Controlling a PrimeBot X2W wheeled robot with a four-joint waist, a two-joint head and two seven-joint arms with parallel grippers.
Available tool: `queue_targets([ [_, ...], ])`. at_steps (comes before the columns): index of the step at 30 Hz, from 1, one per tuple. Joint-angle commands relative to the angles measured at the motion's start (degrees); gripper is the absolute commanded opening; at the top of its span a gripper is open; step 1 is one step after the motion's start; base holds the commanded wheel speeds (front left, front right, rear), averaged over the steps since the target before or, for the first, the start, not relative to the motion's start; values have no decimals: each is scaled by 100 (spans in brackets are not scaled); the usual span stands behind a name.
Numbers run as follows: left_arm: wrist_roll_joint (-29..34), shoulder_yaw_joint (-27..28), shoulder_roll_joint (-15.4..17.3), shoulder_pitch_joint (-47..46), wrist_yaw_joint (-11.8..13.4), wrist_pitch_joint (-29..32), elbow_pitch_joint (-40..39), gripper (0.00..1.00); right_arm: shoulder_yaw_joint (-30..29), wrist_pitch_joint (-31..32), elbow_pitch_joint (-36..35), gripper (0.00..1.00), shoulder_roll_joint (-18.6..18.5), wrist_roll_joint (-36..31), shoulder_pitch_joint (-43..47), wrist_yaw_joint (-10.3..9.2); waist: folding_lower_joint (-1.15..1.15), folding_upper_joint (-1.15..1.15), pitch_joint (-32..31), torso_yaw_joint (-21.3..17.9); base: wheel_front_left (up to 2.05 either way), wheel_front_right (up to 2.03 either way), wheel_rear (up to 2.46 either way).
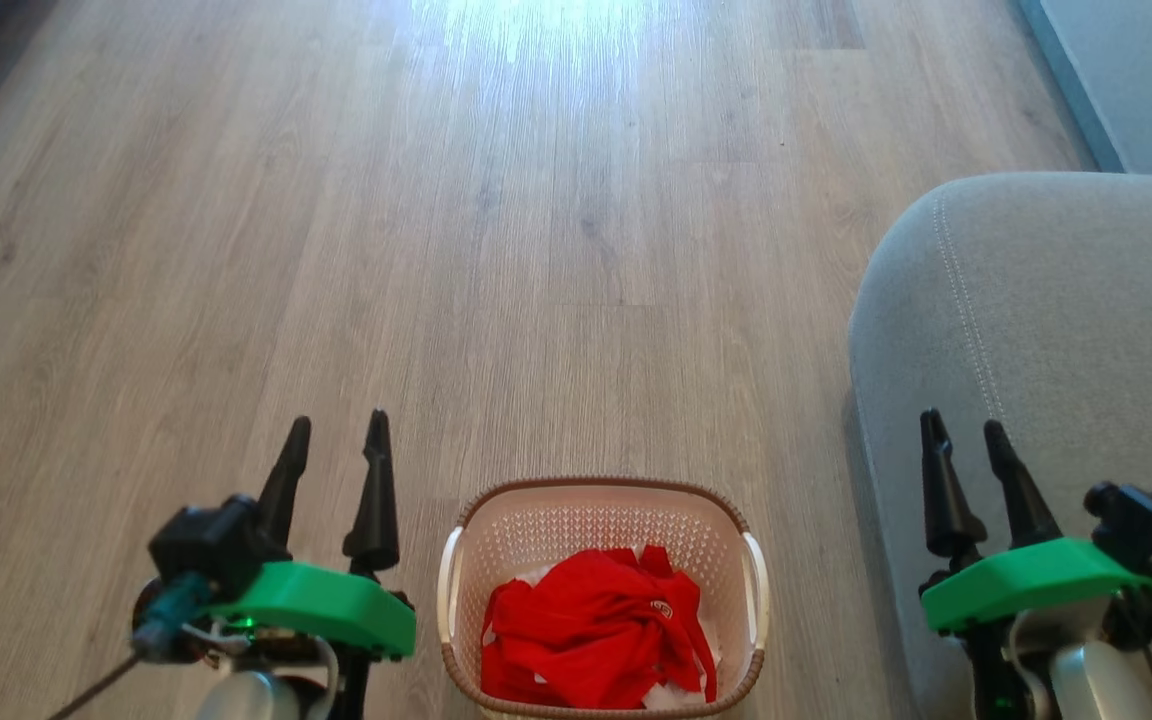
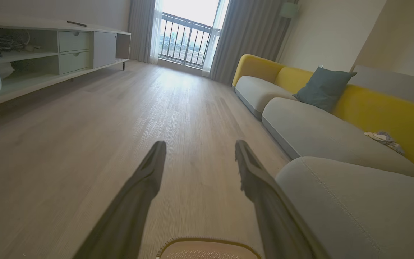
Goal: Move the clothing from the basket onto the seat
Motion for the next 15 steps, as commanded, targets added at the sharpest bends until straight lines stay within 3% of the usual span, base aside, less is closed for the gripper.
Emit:
queue_targets([
  [1, 218, 34, 67, -160, 72, -88, -162, 100, 132, -112, -107, 100, -40, -201, -149, 3, 0, 0, -13, 0, 0, 0, 0],
  [15, 1045, -573, 181, -85, 220, -306, 414, 100, 140, -331, 832, 100, -41, -888, -261, 3, 0, 0, -106, 3, 0, 0, 0],
])
